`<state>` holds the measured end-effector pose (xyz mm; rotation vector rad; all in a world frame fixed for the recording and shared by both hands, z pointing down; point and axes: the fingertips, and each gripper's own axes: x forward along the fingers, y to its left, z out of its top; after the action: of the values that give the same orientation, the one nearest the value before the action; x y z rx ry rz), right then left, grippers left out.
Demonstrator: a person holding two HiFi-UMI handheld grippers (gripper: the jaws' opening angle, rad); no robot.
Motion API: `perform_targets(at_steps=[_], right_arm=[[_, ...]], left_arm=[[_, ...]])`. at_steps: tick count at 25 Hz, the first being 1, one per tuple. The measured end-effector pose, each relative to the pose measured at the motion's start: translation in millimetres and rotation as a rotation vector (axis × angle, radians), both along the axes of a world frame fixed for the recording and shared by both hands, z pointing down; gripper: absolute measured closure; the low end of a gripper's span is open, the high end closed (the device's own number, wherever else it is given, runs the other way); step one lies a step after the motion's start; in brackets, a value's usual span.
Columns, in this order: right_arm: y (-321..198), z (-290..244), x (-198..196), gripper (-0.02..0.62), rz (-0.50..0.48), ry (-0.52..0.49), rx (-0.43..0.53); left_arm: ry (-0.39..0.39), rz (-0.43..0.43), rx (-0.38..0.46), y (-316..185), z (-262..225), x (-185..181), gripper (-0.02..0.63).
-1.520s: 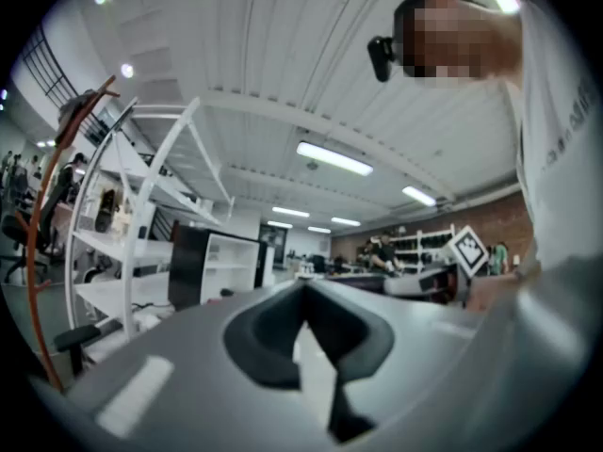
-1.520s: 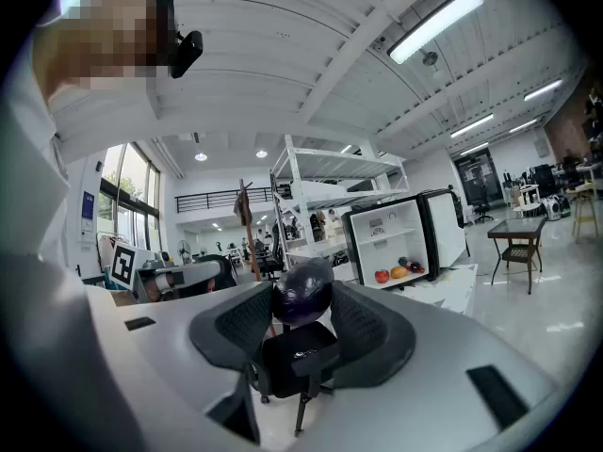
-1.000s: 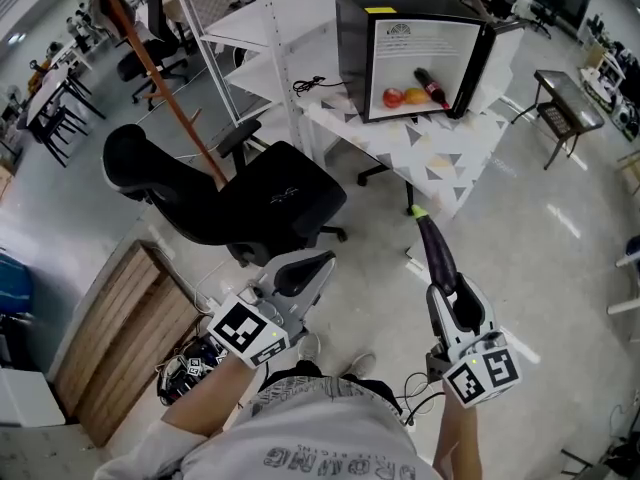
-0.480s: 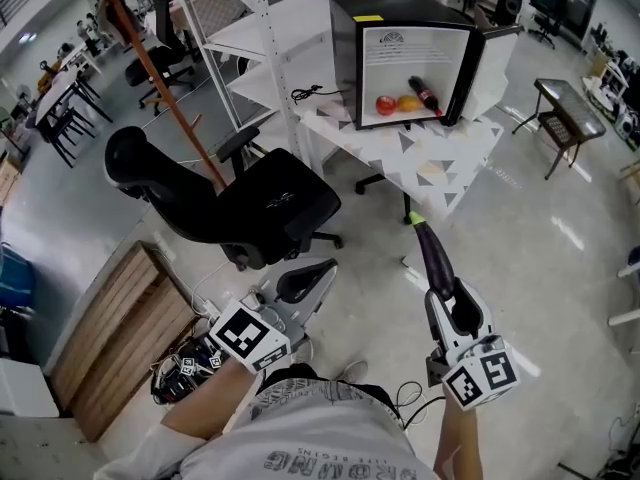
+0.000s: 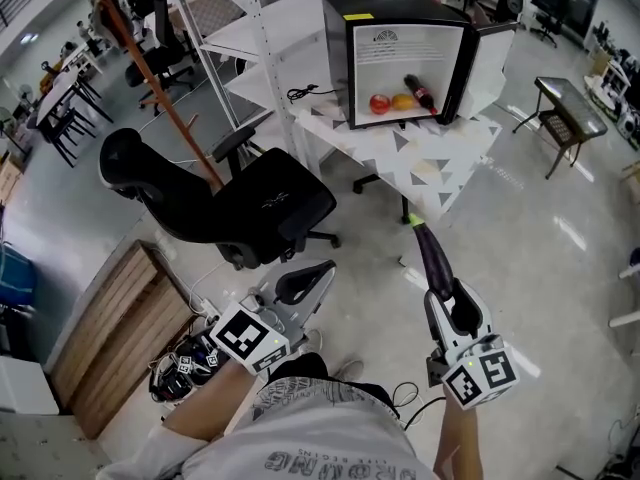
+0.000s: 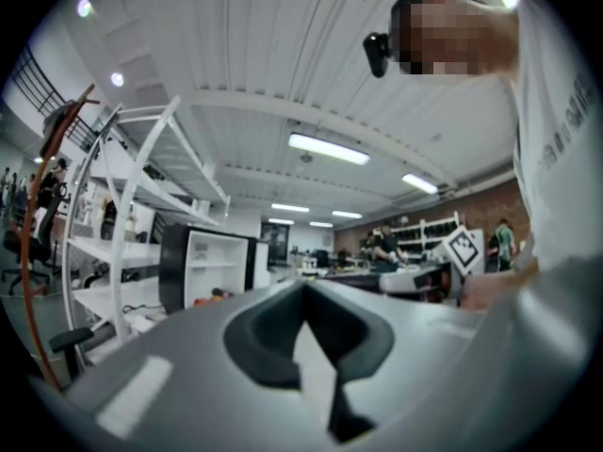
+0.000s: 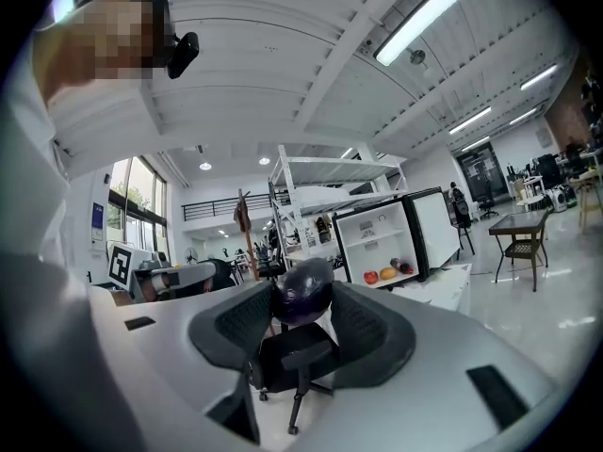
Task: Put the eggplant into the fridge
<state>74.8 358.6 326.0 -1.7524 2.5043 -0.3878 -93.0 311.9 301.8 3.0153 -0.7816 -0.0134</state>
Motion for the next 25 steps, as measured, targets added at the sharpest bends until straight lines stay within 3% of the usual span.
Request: perform_targets(at_steps=[25], right_arm=[[-74,9,46,0.405,0.011,0.007,0.016]], left_arm=[[0.014,0.024,0.005,-76,15,55,0.598]])
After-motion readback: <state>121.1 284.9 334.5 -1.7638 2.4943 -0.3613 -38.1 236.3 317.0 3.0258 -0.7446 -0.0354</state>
